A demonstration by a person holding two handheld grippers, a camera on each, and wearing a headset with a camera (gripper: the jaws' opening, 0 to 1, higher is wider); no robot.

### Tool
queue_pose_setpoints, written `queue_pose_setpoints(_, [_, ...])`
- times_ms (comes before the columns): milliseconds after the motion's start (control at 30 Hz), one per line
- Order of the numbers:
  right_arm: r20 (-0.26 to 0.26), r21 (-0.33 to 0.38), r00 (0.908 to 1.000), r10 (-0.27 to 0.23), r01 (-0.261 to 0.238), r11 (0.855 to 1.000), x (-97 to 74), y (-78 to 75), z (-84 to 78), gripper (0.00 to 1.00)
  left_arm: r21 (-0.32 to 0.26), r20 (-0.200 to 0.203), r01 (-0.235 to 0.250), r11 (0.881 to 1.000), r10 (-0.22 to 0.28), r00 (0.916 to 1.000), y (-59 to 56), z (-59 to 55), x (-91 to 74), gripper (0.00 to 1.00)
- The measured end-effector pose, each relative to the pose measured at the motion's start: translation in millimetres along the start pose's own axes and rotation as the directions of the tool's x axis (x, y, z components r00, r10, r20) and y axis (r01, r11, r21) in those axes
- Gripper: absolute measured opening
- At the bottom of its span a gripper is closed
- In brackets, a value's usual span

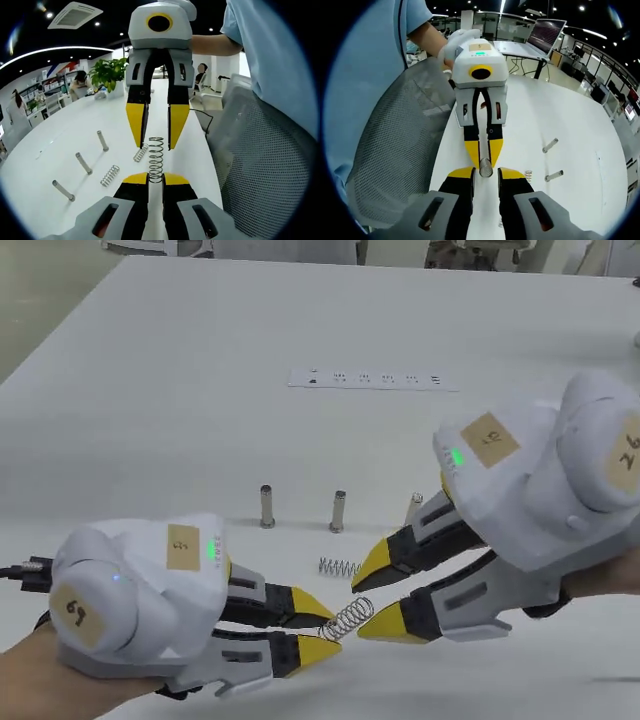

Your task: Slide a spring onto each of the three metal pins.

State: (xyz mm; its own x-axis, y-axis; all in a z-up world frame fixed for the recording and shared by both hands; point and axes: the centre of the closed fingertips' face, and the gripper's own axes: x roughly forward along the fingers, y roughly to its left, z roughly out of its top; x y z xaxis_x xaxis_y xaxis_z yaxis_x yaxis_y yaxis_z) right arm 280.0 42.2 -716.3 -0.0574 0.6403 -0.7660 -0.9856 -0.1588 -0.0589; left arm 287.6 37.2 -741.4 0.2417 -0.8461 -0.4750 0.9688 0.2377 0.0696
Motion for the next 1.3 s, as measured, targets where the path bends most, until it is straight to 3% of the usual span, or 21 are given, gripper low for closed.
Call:
queue_pose_setpoints(567, [-0.034,-0.028,0.999,0.03,-0.031,0.999,12.3,4.7,-1.0,0.12,0.022,-0.016,0.014,1.0,-0.013,0.9998,-0.9,1.2,0.7,0.02])
queue_pose_setpoints(1300, [-0.036,-0.027,0.9992,0.019,-0.02,0.999,11.8,3.9,-2.5,0.08,0.015,-0.011,0.014,1.0,-0.014,0.9998,-1.4,1.8,0.5,0.02])
